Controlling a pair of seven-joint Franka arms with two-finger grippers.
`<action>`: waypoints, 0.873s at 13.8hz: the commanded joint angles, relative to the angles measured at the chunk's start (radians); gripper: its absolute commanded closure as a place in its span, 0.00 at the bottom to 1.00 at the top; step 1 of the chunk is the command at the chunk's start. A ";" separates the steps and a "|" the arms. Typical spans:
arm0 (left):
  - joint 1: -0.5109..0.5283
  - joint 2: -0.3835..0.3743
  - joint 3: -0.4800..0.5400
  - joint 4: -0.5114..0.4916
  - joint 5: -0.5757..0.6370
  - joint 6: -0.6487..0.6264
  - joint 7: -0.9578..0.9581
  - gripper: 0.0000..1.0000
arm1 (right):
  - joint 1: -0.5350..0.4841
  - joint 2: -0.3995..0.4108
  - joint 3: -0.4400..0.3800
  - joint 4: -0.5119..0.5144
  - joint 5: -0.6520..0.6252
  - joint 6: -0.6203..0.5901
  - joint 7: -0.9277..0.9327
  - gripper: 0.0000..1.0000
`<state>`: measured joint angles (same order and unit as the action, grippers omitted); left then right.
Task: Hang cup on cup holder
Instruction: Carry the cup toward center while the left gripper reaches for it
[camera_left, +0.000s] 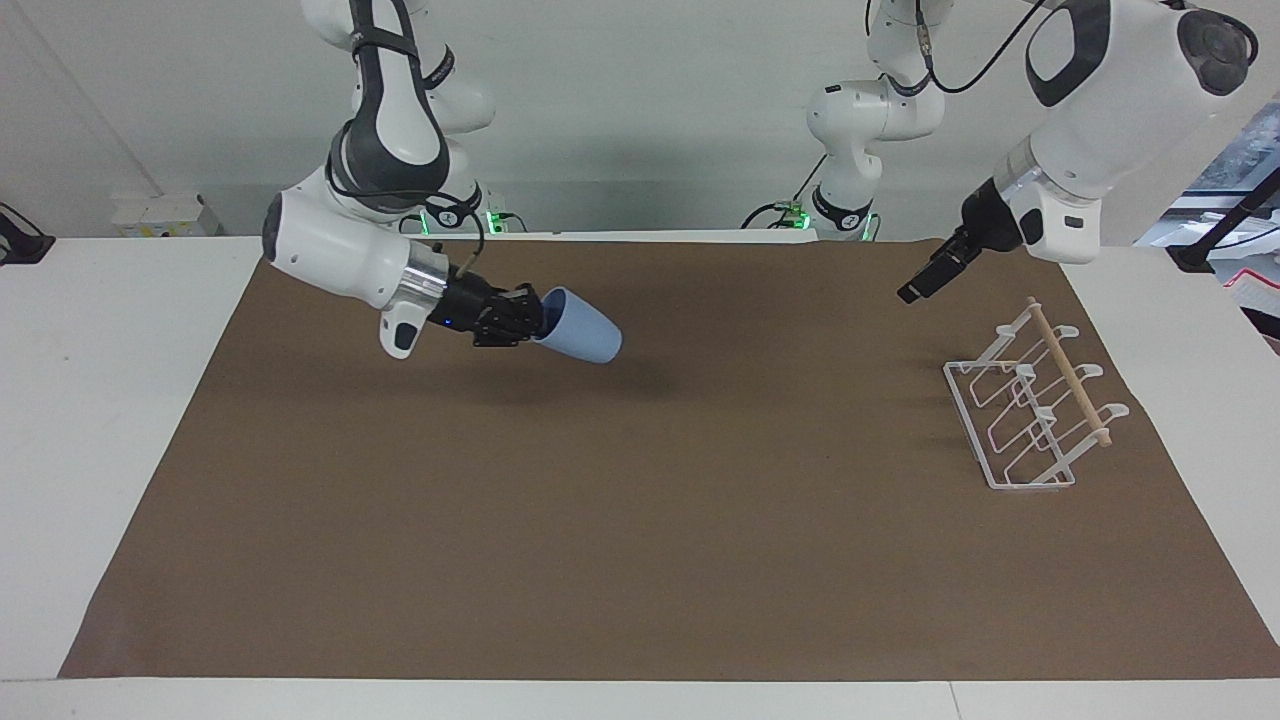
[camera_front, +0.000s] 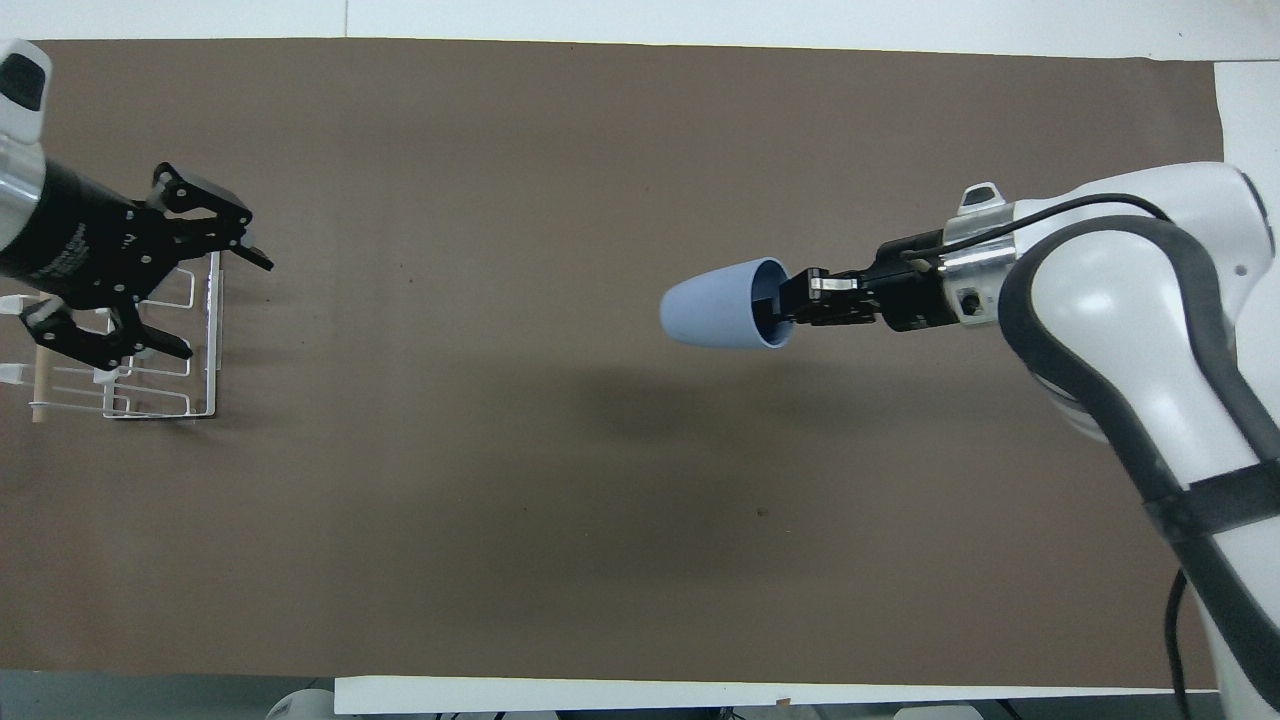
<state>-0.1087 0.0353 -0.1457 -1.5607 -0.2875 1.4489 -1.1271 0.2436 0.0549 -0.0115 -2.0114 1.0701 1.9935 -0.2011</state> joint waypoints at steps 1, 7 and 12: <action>-0.046 -0.009 0.009 -0.005 -0.074 0.063 -0.306 0.00 | 0.110 0.005 -0.005 -0.015 0.170 0.108 0.087 1.00; -0.178 -0.021 0.009 -0.070 -0.122 0.275 -0.706 0.00 | 0.306 0.002 -0.005 -0.035 0.309 0.285 0.247 1.00; -0.225 -0.110 0.008 -0.258 -0.157 0.368 -0.708 0.00 | 0.356 0.002 -0.005 -0.035 0.341 0.321 0.276 1.00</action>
<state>-0.3005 0.0056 -0.1508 -1.6903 -0.4191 1.7328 -1.8250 0.5823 0.0641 -0.0114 -2.0391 1.3886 2.2912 0.0648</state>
